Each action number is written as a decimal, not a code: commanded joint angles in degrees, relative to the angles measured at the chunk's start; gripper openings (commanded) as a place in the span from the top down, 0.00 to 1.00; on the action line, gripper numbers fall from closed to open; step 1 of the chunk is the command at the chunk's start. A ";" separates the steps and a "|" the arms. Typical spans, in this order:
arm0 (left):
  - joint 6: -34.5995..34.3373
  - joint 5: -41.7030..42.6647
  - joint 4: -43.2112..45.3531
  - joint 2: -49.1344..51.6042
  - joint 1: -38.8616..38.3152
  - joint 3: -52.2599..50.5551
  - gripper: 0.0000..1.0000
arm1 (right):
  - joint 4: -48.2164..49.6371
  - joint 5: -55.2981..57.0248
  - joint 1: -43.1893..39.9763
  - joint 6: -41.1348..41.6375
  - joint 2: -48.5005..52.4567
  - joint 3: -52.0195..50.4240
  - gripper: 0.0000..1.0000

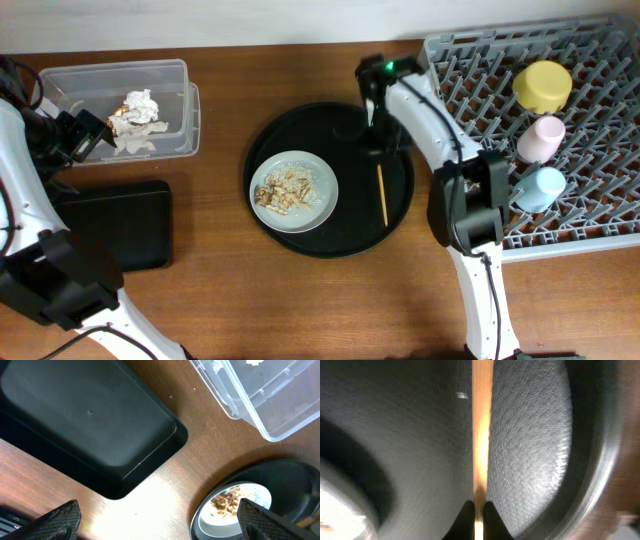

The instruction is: Sort waste into correct bins and load items into the dishwasher rack

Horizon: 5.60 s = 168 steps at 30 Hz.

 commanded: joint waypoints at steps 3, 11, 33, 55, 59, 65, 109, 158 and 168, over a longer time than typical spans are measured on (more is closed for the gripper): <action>-0.46 0.00 -0.04 -2.05 0.11 -0.24 0.01 | -7.50 0.52 -6.58 -10.23 -1.18 22.08 0.96; -0.46 0.00 -0.04 -2.05 0.11 -0.24 0.01 | -7.58 0.48 -17.79 -20.02 -0.83 31.36 0.96; -0.46 0.00 -0.04 -2.05 0.11 -0.24 0.00 | -3.50 -0.90 -20.02 -17.94 -0.92 20.87 0.71; -0.46 0.00 -0.04 -2.05 0.11 -0.24 0.01 | -13.55 1.25 -21.03 -4.09 -35.01 10.67 0.02; -0.46 0.00 -0.04 -2.05 0.11 -0.24 0.01 | -13.55 4.57 -24.61 -2.40 -38.23 2.36 0.02; -0.46 0.00 -0.04 -2.05 0.11 -0.24 0.01 | -13.55 4.52 -34.93 -0.59 -38.18 -6.03 0.02; -7.67 -25.16 12.59 -1.81 -73.11 -0.94 0.01 | -13.07 4.55 -44.94 -0.57 -38.18 -12.74 0.02; -20.87 -22.25 20.76 24.65 -65.64 -2.38 0.76 | -13.07 4.55 -44.94 -0.59 -38.18 -12.74 0.02; -20.90 -22.12 20.76 24.87 -65.70 -5.31 0.87 | -13.09 4.55 -44.94 -0.59 -38.18 -12.74 0.02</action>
